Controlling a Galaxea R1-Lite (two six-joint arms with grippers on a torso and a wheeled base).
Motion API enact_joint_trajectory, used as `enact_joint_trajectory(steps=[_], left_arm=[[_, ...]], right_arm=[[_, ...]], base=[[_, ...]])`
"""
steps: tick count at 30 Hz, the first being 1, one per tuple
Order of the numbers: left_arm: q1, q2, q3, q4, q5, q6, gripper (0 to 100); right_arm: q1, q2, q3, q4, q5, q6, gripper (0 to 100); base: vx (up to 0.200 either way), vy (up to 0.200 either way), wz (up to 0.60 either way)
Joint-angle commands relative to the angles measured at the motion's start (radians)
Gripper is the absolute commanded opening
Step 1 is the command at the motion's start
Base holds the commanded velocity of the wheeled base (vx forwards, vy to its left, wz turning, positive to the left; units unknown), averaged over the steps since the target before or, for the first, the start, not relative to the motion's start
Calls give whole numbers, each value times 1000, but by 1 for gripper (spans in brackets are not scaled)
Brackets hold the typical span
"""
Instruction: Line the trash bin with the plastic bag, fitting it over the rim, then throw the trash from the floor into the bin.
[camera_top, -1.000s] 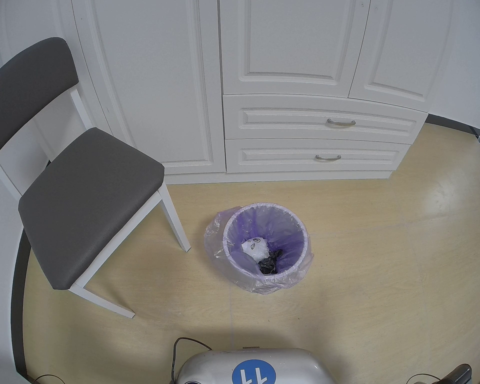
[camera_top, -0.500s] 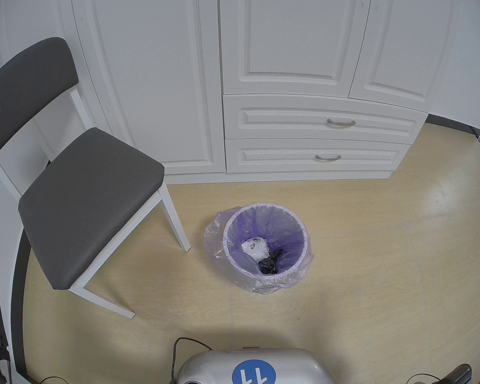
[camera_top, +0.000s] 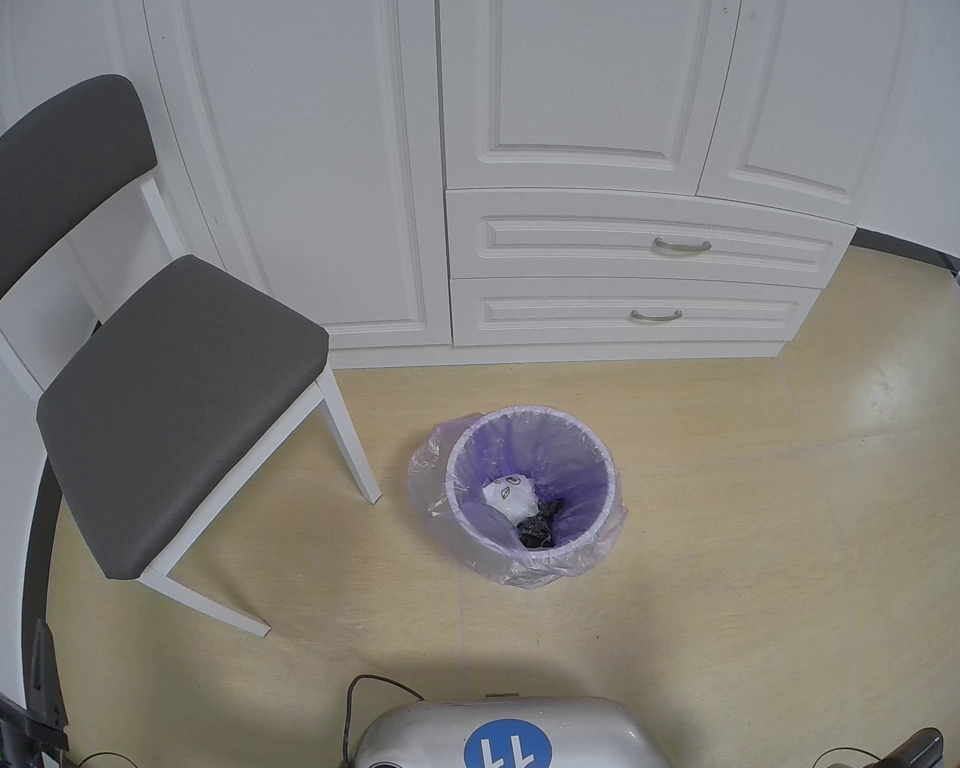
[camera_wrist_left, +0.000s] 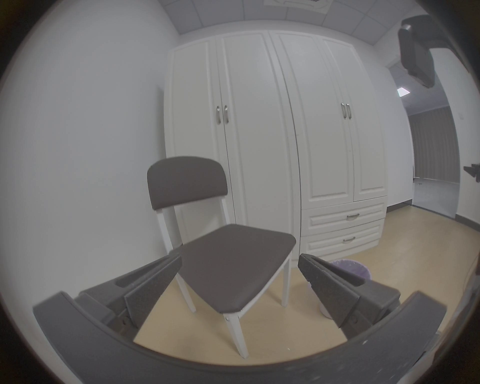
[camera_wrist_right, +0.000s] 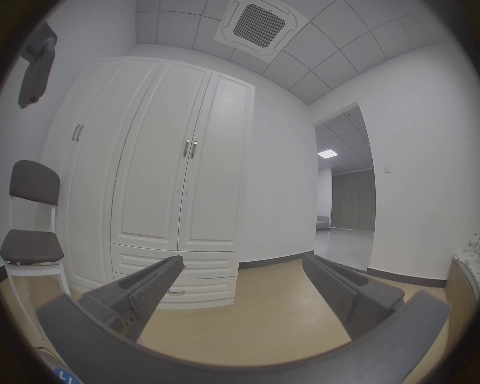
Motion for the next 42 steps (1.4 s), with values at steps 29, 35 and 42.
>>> enact_joint_trajectory(steps=[29, 35, 42], left_arm=[[-4, -20, 23, 233, 11, -189, 100], [-4, -20, 23, 236, 3, -184, 100], [-4, -19, 23, 277, -83, -97, 100]], right_arm=[[0, -11, 18, -28, -1, -59, 100], [0, -11, 18, -26, -10, -56, 100], [0, -11, 16, 20, -38, -45, 100]], base=[[0, 0, 0], [0, 0, 0], [0, 0, 0]])
